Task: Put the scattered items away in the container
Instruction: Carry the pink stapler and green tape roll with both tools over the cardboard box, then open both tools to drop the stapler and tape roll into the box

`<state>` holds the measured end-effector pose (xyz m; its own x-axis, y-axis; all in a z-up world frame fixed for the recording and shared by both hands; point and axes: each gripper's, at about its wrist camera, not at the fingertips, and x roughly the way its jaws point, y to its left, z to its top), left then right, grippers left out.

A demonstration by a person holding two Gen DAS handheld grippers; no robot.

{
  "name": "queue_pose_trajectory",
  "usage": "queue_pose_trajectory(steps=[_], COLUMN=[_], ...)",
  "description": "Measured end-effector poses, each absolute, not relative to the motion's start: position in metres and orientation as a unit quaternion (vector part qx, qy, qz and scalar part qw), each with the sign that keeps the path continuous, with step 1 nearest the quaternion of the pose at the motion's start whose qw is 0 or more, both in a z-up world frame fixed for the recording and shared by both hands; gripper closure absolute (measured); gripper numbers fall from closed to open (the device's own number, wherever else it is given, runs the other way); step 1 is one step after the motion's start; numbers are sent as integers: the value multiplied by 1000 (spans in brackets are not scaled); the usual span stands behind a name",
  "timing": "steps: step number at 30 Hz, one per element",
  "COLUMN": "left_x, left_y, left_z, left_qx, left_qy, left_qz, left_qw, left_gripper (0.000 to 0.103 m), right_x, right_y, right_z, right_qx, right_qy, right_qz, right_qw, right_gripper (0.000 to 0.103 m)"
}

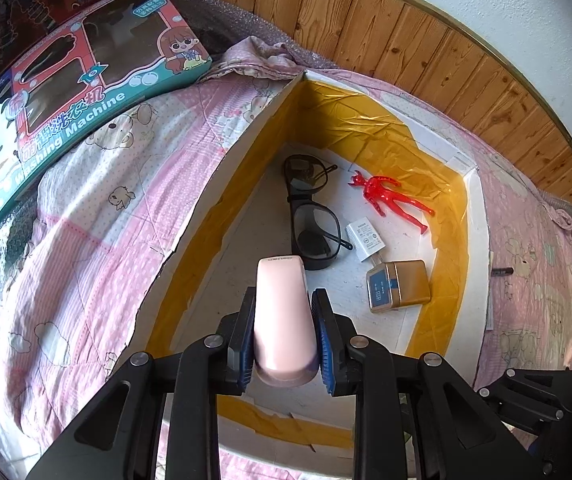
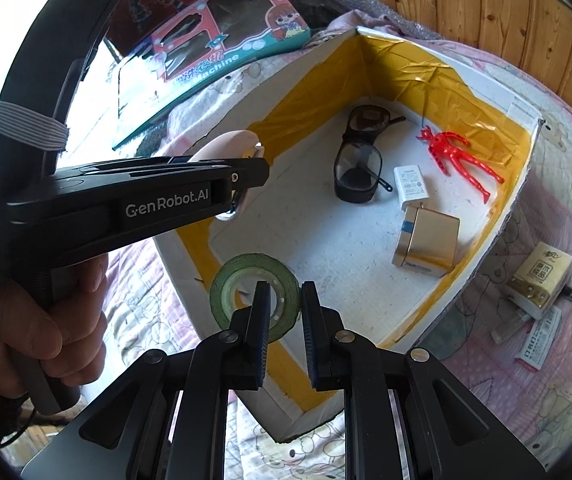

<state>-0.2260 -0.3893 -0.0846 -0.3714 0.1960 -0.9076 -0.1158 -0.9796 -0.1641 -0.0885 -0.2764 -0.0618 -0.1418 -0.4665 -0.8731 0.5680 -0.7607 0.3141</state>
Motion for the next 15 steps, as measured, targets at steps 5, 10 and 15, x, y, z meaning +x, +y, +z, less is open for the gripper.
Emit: queue_pose_trajectory(steps=[5,10,15], left_x=[-236,-241,-246], left_y=[-390,-387,-387], left_z=[-98,-111,-119], left_qx=[-569,-583,-589], left_qy=[-31,-19,-15], left_qz=[816,807,803], left_qw=[92,89,85], left_gripper=[76,76,76], right_x=[-91,-93,-97], right_y=[-283,-287,-292], right_z=[-67,-71,-73], right_qx=[567,571,572], right_qy=[59,66,71], right_qz=[-748,-745,-745], right_qw=[340,338,335], right_gripper=[87,87,87])
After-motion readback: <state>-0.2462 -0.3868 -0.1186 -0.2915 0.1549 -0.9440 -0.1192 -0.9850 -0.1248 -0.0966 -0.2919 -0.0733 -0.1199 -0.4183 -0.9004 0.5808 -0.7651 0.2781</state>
